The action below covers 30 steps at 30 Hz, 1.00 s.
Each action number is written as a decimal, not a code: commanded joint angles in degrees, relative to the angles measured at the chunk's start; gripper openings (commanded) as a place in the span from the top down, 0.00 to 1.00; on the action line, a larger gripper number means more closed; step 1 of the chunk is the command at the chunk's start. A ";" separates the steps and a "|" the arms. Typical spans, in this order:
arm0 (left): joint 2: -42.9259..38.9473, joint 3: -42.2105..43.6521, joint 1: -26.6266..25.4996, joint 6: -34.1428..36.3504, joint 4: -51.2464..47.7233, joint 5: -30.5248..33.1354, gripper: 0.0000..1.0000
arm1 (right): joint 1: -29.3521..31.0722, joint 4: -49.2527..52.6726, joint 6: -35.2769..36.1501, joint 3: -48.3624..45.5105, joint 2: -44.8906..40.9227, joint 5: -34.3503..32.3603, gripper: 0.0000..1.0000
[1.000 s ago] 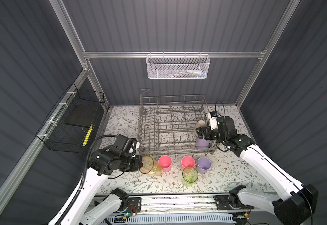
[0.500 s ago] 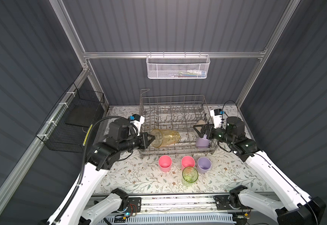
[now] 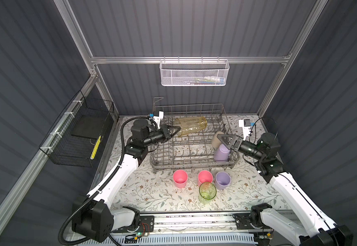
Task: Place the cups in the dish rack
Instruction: 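Lift the yellow cup over the rack with the left gripper while the right gripper approaches, then close the right gripper on the yellow cup base while the left gripper holds it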
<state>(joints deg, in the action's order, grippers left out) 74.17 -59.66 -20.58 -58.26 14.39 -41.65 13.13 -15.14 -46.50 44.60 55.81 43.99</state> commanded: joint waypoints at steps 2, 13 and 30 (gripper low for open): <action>2.54 1.97 -0.25 -10.11 19.94 -5.28 1.00 | -0.11 -11.10 -6.50 -0.58 3.46 3.74 0.01; 7.99 0.95 -5.06 -11.34 24.78 -6.50 1.00 | 3.03 -21.30 -11.19 2.59 11.98 5.14 0.01; 11.68 2.32 -7.89 -13.08 29.79 -8.00 1.00 | 3.92 -29.96 -16.41 5.08 17.43 5.30 0.01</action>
<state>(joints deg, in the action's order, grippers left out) 85.27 -57.63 -27.99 -70.41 39.72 -47.68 16.62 -40.91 -61.01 48.21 72.55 48.90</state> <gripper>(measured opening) 0.071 0.989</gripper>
